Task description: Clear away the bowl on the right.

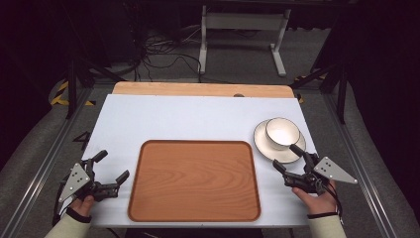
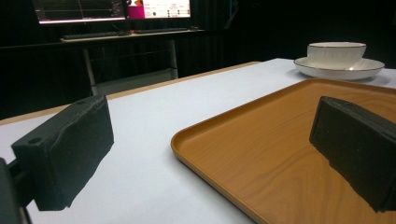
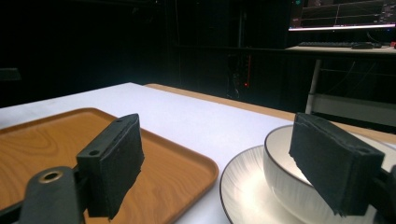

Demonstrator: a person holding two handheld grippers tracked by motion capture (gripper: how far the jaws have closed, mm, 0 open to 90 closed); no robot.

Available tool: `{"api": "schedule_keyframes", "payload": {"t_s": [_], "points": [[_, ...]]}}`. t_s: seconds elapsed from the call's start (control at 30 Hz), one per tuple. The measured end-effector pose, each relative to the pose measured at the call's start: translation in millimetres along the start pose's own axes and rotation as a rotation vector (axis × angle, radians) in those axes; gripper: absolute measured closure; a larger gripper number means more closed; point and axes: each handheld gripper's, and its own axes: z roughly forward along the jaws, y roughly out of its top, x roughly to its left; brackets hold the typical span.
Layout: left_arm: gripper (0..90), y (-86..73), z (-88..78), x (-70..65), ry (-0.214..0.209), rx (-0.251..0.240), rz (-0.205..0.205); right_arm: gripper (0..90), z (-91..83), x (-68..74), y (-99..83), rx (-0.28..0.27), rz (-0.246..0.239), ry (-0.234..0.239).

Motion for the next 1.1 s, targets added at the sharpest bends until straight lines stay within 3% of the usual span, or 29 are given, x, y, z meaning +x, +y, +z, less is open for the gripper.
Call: {"api": "schedule_keyframes", "payload": {"t_s": [0.2, 0.33, 0.37, 0.57, 1.1], "points": [[0.2, 0.0, 0.0, 0.0, 0.0, 0.0, 0.0, 17.2, 0.1, 2.5, 19.2, -0.008, 0.03, -0.008], [0.2, 0.0, 0.0, 0.0, 0.0, 0.0, 0.0, 17.2, 1.9, 2.6, 28.5, 0.008, 0.134, -0.015], [0.2, 0.0, 0.0, -0.2, -0.001, 0.0, -0.001, 17.2, 2.0, 2.5, 31.2, 0.016, 0.137, -0.02], [0.2, 0.0, -0.1, -0.1, 0.001, 0.0, 0.0, 17.2, 3.1, 4.0, 43.4, -0.003, 0.099, -0.018], [0.2, 0.0, 0.1, -0.1, 0.001, 0.001, -0.001, 21.9, 16.5, -7.0, 51.4, 0.029, 0.049, -0.026]]}}
